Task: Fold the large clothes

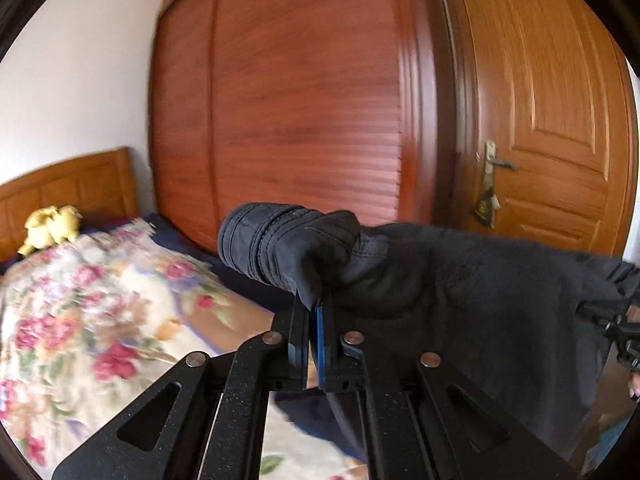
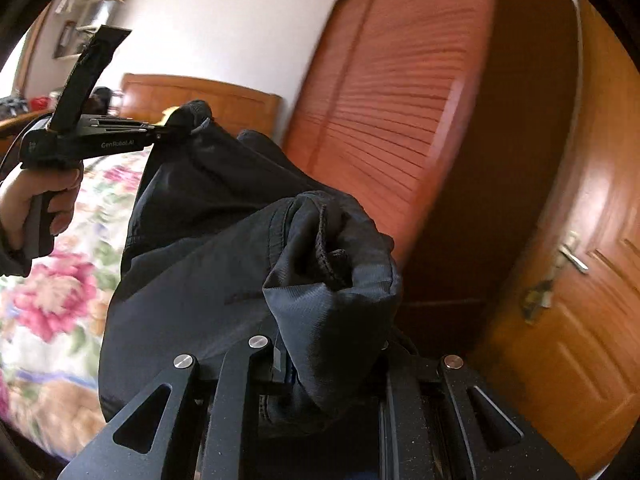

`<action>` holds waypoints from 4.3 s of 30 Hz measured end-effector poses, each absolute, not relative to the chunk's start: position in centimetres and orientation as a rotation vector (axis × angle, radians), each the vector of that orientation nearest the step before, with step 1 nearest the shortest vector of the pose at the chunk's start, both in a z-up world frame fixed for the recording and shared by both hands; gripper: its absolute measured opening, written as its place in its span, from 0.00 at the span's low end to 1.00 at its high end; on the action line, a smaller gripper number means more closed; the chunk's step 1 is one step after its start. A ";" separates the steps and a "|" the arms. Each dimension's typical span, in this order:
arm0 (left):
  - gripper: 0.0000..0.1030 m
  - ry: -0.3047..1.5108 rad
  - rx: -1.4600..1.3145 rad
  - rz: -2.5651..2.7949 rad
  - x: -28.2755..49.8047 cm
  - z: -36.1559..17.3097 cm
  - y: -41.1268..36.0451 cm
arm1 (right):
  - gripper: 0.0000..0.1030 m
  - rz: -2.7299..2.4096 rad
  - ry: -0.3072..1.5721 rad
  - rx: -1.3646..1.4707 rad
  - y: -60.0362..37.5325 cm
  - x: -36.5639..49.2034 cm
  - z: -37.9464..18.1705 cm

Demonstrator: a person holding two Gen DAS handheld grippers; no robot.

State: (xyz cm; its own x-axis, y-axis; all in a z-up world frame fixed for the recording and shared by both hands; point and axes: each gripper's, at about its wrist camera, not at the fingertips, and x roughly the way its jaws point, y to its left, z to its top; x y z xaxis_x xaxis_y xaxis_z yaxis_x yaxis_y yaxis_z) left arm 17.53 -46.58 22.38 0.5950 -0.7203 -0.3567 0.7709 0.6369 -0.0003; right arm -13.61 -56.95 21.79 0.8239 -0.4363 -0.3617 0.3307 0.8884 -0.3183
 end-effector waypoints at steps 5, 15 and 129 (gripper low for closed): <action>0.04 0.422 0.321 -0.826 17.1 16.8 -52.2 | 0.17 -0.506 0.550 -0.192 -61.1 -13.8 19.1; 0.24 0.414 0.350 -0.836 15.0 14.7 -47.5 | 0.39 -0.559 0.560 -0.001 -63.7 -12.9 16.0; 0.80 0.395 0.000 0.013 7.9 -0.3 8.2 | 0.94 0.124 0.297 -0.042 -22.8 4.0 1.0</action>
State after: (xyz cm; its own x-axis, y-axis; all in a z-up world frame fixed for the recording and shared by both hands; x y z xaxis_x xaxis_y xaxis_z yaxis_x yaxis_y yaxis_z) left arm 7.94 8.22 -0.26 0.9231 0.0124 -0.3845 -0.0124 0.9999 0.0024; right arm 4.03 -22.82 0.95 0.9486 0.1157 -0.2946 -0.1279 0.9915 -0.0226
